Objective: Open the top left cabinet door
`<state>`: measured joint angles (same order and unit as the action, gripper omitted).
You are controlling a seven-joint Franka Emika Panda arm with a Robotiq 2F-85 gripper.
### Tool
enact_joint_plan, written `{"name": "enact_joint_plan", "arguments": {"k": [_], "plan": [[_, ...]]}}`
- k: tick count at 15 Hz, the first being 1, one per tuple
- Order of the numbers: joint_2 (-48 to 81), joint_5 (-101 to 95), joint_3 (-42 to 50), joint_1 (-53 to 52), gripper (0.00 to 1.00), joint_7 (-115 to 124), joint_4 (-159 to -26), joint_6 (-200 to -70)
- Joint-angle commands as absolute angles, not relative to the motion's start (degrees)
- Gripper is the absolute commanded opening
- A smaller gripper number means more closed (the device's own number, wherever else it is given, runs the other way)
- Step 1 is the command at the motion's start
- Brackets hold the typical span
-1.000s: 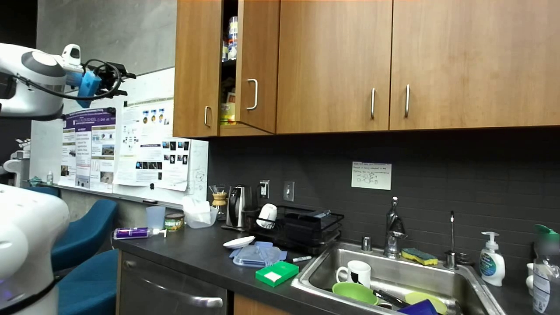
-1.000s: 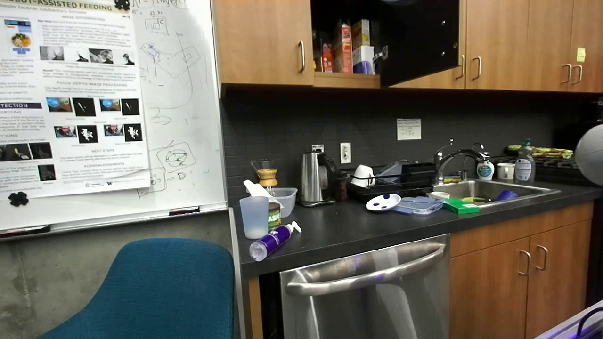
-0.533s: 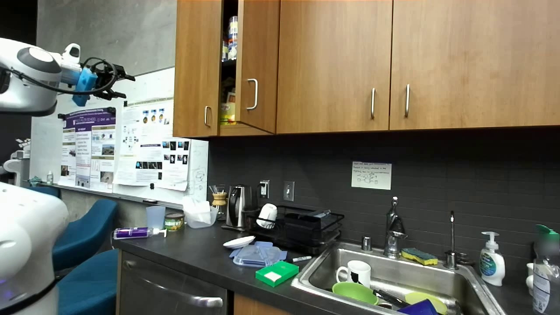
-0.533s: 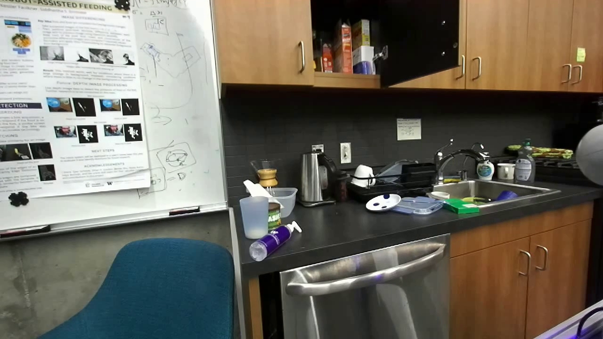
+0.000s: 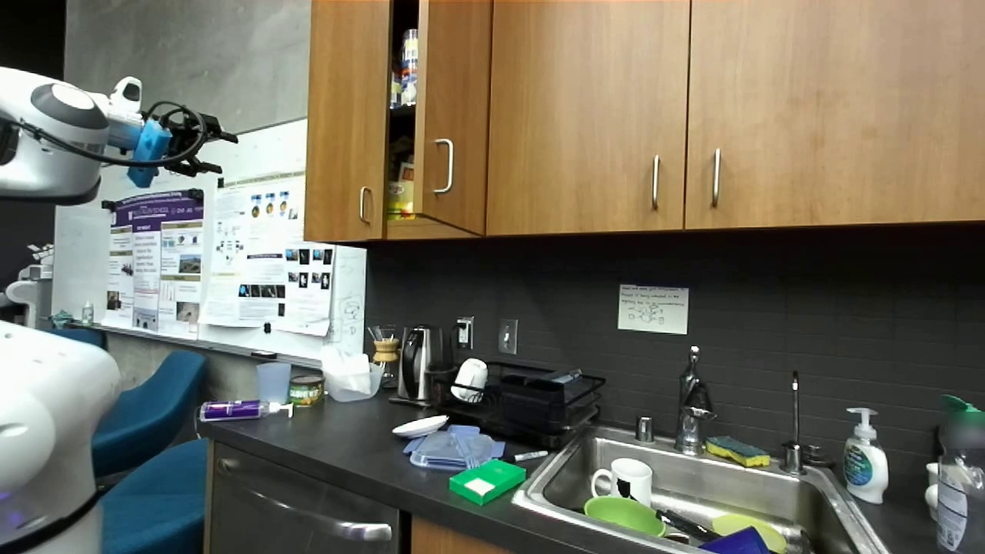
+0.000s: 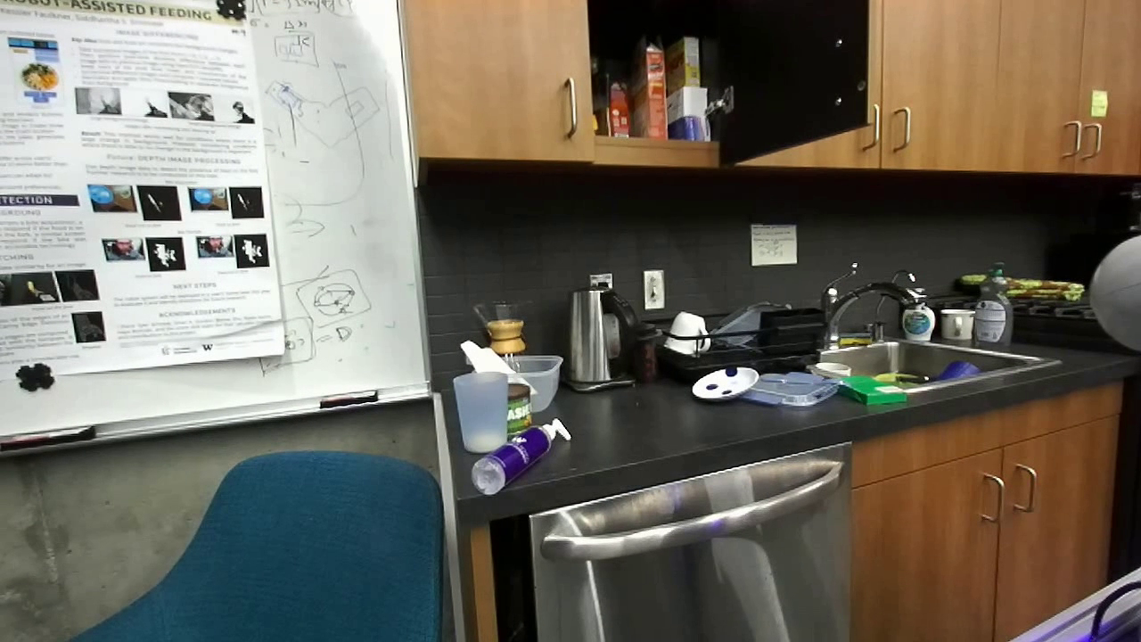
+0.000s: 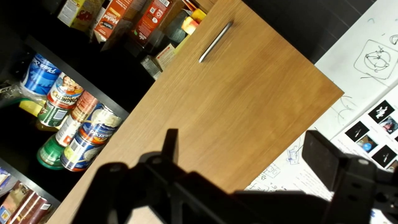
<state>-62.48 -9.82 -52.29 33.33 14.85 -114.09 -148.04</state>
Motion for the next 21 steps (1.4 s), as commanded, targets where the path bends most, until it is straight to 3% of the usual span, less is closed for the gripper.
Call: {"name": "enact_joint_plan", "arguments": {"k": [1,11,21], "plan": [[-61.57,-11.76,-52.31,32.7,1.0,16.13,-113.8,-147.7],[-58.29,-13.54,-57.44,43.05,1.0,17.16,-109.0,-147.84],[-54.31,-12.94,-60.93,55.52,1.0,15.48,-94.12,-144.89]]}}
